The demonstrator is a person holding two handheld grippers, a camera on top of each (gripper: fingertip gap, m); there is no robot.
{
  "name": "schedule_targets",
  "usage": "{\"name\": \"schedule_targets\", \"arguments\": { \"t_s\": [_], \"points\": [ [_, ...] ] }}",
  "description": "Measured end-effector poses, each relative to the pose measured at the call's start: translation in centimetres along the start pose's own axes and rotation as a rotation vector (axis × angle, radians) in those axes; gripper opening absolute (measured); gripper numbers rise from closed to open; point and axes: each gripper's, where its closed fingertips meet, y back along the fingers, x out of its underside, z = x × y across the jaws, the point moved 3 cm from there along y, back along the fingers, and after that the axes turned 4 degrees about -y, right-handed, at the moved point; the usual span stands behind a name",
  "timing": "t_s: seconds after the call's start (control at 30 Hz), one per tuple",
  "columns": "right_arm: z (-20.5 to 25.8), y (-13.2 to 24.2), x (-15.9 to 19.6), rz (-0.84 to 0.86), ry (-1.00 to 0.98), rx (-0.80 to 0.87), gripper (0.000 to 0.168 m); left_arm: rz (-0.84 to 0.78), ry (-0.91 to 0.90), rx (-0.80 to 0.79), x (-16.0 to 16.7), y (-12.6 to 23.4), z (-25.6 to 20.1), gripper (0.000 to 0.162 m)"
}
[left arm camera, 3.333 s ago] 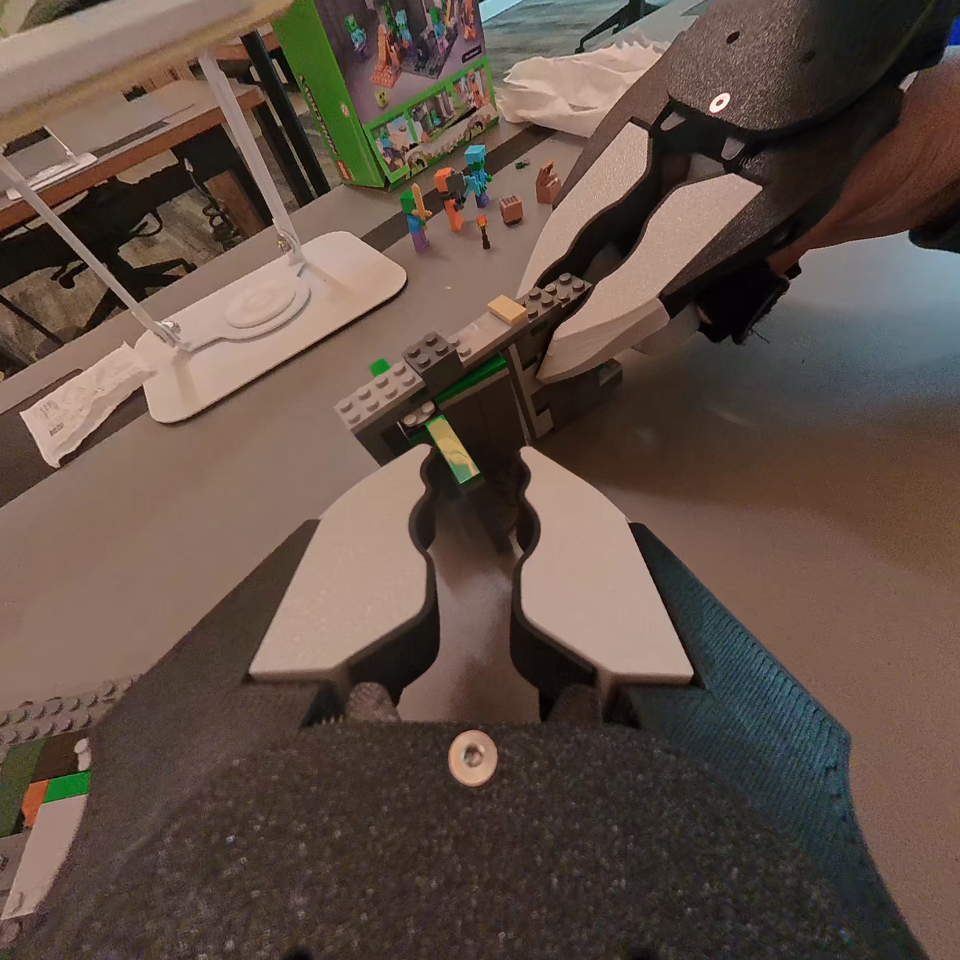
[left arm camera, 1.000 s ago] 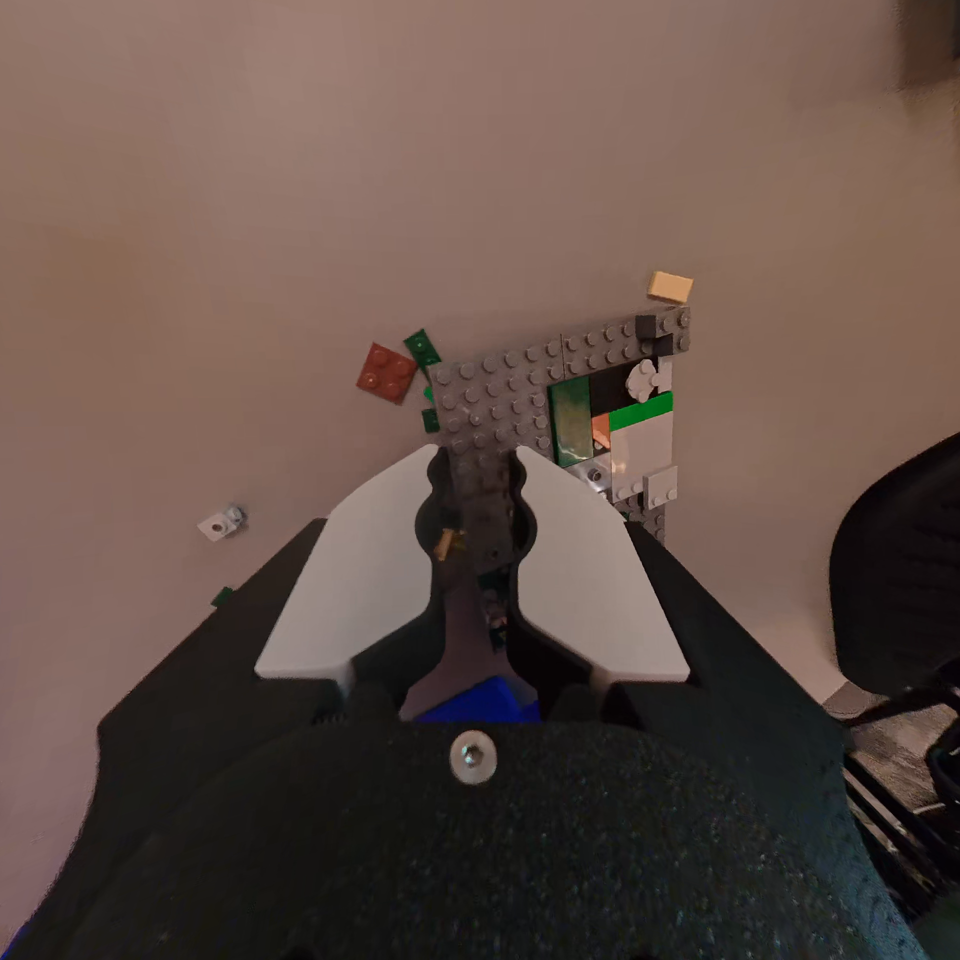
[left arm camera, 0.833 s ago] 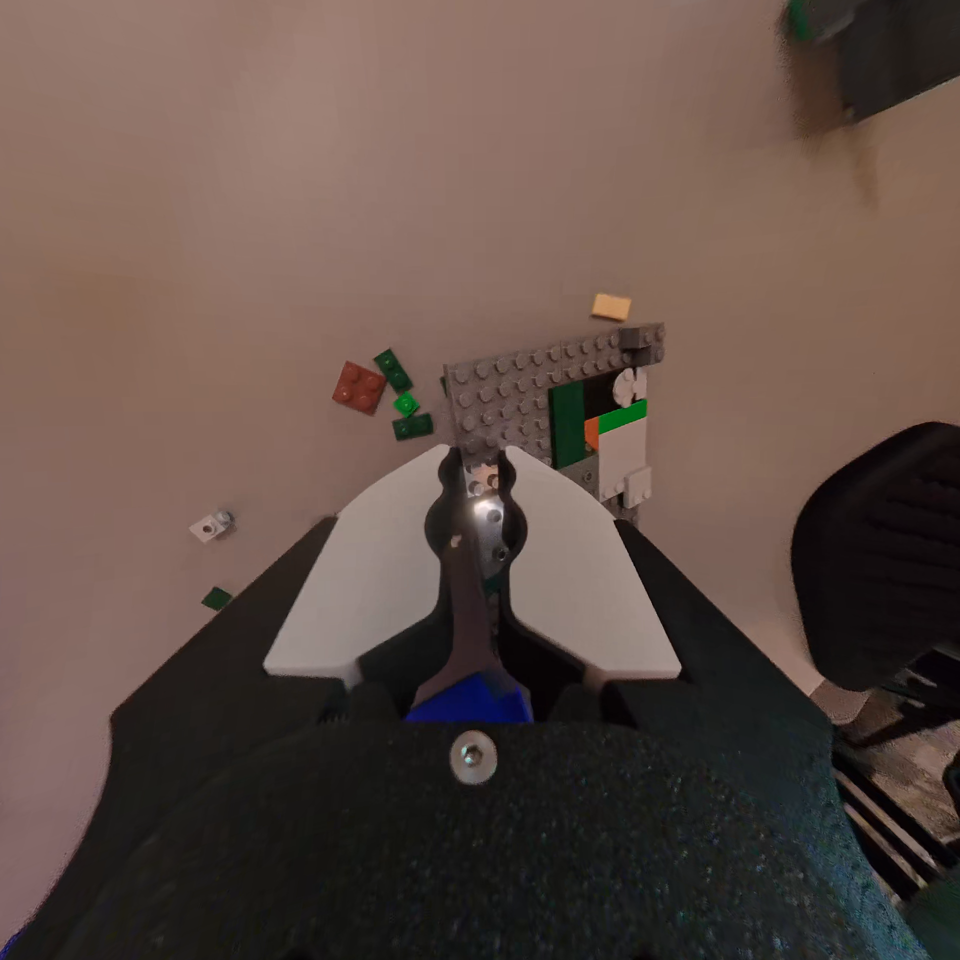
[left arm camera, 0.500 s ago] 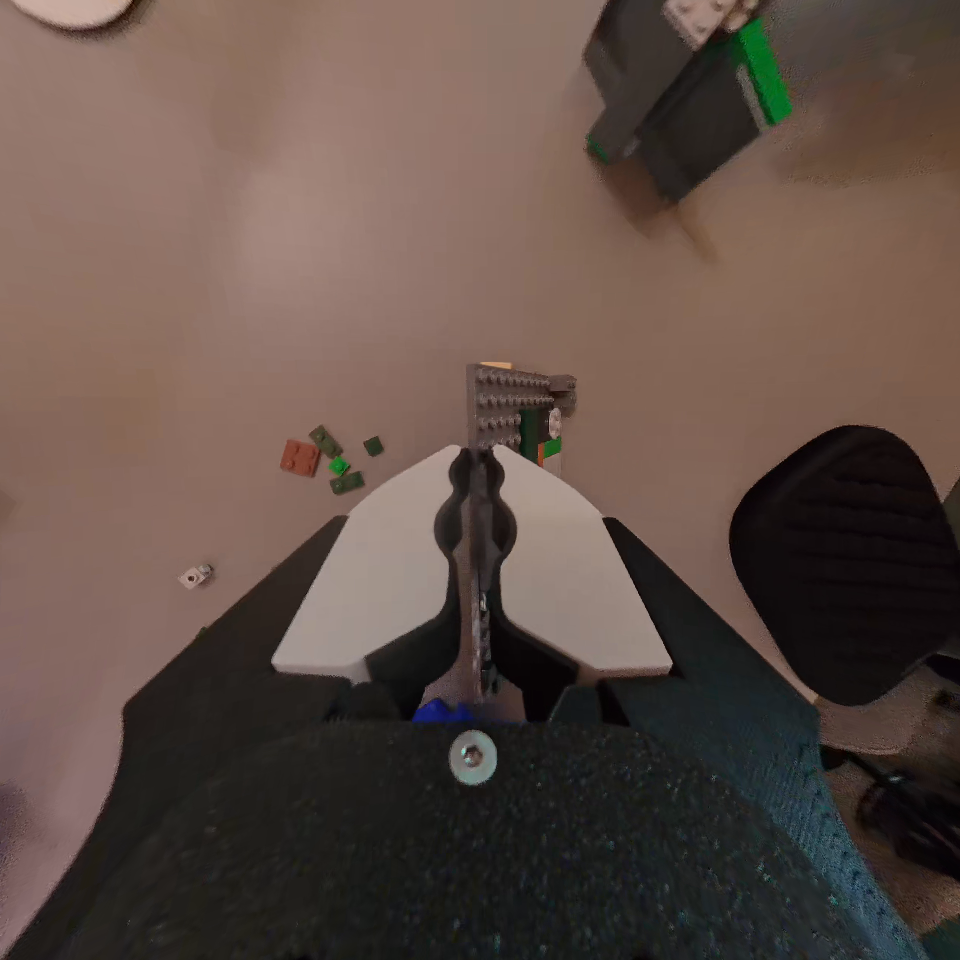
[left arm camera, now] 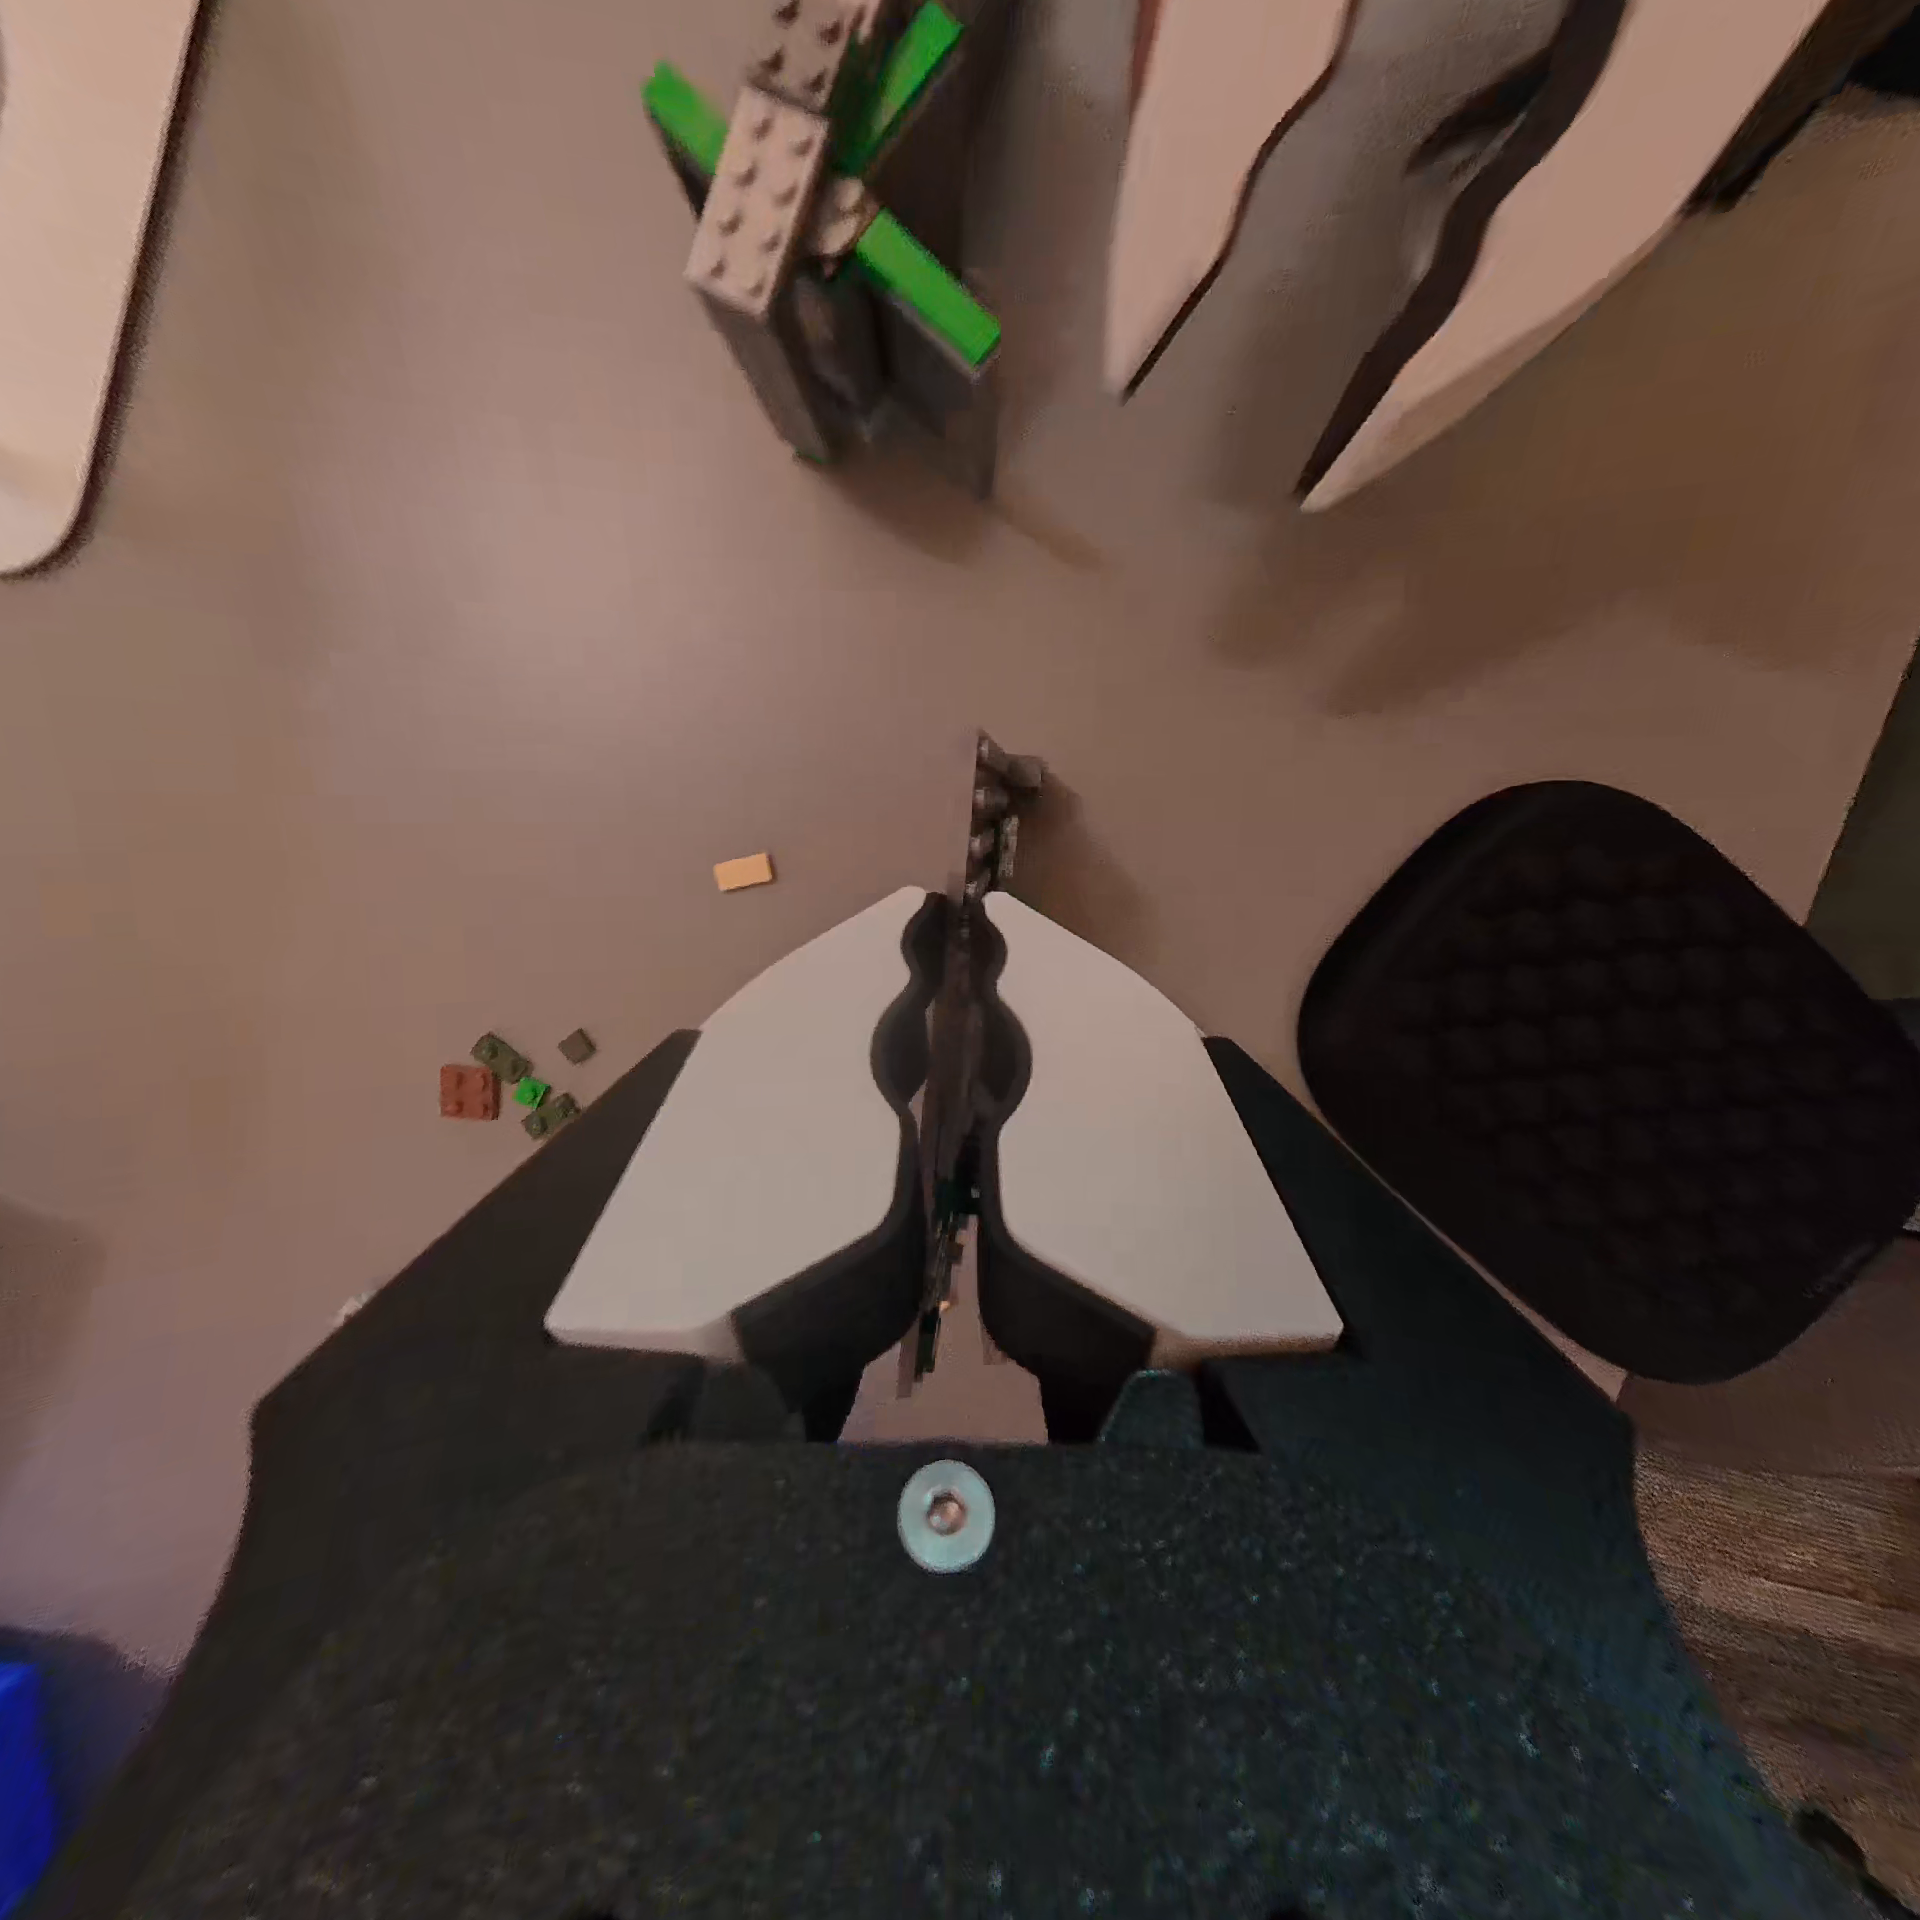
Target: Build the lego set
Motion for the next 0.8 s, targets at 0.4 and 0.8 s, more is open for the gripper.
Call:
{"name": "schedule_targets", "arguments": {
  "t_s": [0.4, 0.8],
  "points": [
    [2.3, -0.6, 1.7, -0.033, -0.036, -0.035, 0.054, -0.406, -0.107, -0.01, -5.7, 2.7, -6.0, 0.005],
    [3.8, 6.4, 1.6, 0.061, 0.012, -0.327, 0.01, -0.733, -0.068, 0.062, -7.2, 0.9, -9.6, 0.011]
  ]
}}
